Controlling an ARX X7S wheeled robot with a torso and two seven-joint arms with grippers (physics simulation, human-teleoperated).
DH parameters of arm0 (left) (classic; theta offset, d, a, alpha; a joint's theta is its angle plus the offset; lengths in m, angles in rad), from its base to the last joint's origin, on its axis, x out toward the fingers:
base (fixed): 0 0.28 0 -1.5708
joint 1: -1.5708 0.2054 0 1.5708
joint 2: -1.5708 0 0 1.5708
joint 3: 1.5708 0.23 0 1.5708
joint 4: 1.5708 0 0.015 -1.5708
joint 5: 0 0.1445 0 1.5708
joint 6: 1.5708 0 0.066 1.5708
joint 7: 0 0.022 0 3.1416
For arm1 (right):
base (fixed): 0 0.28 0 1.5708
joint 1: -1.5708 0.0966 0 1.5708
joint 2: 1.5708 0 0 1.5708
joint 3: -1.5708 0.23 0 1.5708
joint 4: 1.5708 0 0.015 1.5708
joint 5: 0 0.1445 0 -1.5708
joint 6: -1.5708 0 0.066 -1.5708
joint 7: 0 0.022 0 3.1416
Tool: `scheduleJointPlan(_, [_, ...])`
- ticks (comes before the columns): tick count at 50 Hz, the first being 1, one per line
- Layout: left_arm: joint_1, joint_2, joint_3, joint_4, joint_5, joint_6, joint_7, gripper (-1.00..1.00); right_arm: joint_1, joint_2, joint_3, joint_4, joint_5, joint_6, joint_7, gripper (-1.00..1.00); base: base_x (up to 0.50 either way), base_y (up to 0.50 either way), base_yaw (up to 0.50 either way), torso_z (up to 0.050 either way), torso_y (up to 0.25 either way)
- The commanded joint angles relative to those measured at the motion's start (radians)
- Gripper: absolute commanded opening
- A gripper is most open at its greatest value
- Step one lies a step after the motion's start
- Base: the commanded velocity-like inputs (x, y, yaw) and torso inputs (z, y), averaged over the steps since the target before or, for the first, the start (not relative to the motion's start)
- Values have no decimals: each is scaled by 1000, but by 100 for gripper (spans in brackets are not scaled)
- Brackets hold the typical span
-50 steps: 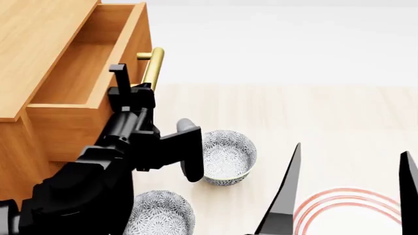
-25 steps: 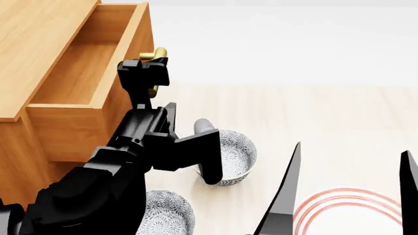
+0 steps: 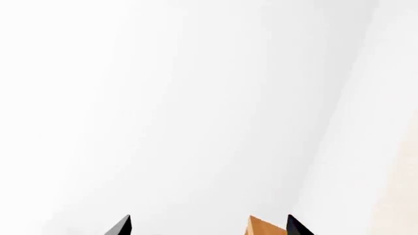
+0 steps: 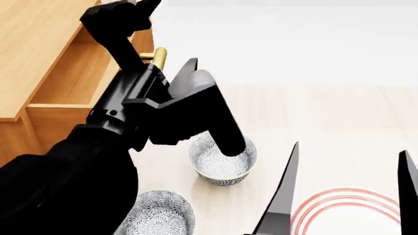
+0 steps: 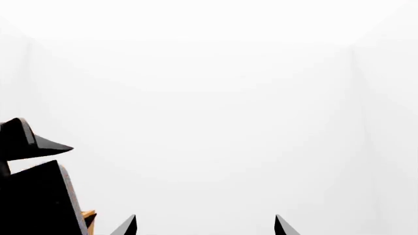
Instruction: Open the top drawer of the cabinet.
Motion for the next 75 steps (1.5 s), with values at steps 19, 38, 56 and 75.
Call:
scheduleJointPlan(19, [-317, 56, -549, -212, -183, -160, 200, 100, 21, 22, -33, 15, 8, -15, 25, 100, 0, 0, 0, 0, 0])
scheduleJointPlan(38, [-519, 186, -717, -750, -272, -276, 315, 100, 24, 29, -46, 32, 12, -38, 31, 100, 0, 0, 0, 0, 0])
scheduleJointPlan(56, [-701, 221, -723, -1384, -931, -336, -219, 100, 45, 21, -82, 52, 1, -34, 25, 100, 0, 0, 0, 0, 0])
scheduleJointPlan(75, [-666, 198, -462, -1575, -1671, -313, -570, 100, 47, 26, -88, 52, 12, -37, 29, 100, 0, 0, 0, 0, 0])
